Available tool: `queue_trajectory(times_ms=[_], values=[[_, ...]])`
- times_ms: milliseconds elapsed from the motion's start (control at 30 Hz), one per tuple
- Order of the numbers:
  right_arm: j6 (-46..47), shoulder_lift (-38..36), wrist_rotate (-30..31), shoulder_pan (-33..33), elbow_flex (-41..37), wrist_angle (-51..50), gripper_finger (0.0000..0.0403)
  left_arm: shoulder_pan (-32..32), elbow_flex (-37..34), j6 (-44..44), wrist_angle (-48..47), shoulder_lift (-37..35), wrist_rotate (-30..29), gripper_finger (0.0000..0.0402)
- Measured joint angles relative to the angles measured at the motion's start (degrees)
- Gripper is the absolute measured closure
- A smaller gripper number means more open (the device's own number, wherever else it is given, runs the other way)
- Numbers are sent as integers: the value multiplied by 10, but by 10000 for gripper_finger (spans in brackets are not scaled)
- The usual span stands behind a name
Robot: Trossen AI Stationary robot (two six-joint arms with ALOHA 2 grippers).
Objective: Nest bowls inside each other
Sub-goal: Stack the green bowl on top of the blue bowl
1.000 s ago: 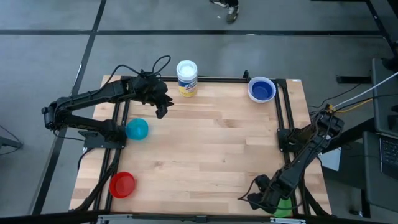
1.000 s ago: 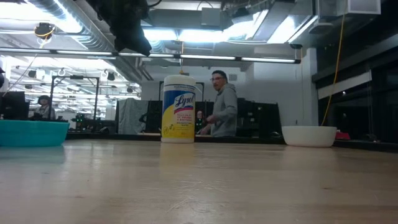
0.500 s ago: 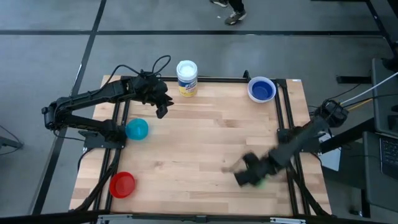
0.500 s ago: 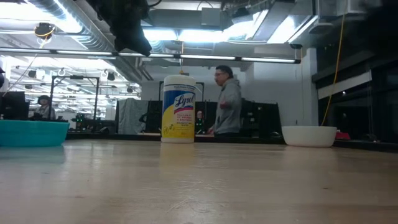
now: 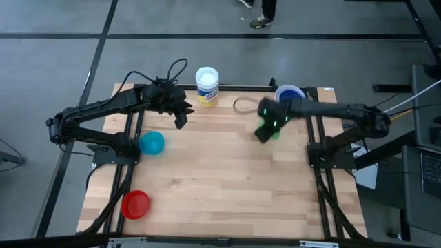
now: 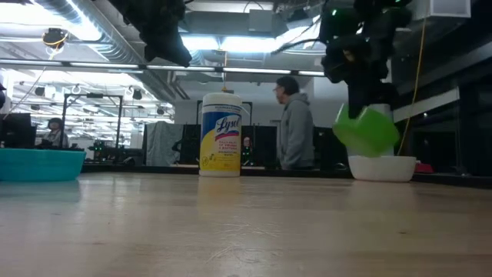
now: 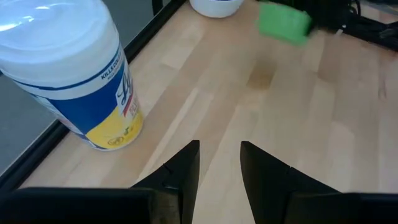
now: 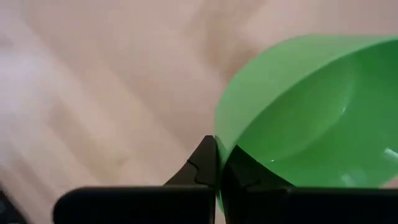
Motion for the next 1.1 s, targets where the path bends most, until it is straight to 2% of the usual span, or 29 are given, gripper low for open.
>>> queue_trajectory(times_ms=[167, 267, 433, 500, 767, 1100], values=[[-154, 36, 8, -119, 104, -104, 401, 0, 0, -3, 17, 0, -7, 290], [-234, 72, 35, -177, 174, -164, 401, 0, 0, -4, 31, 0, -15, 290], [-350, 170, 159, -244, 292, -322, 401, 0, 0, -11, 38, 0, -26, 290], [-386, 205, 191, -260, 323, -363, 401, 0, 0, -12, 37, 0, -29, 290], [-424, 262, 198, -281, 353, -368, 401, 0, 0, -11, 37, 0, -42, 290], [-428, 282, 199, -322, 352, -367, 401, 0, 0, -8, 37, 0, -45, 290]])
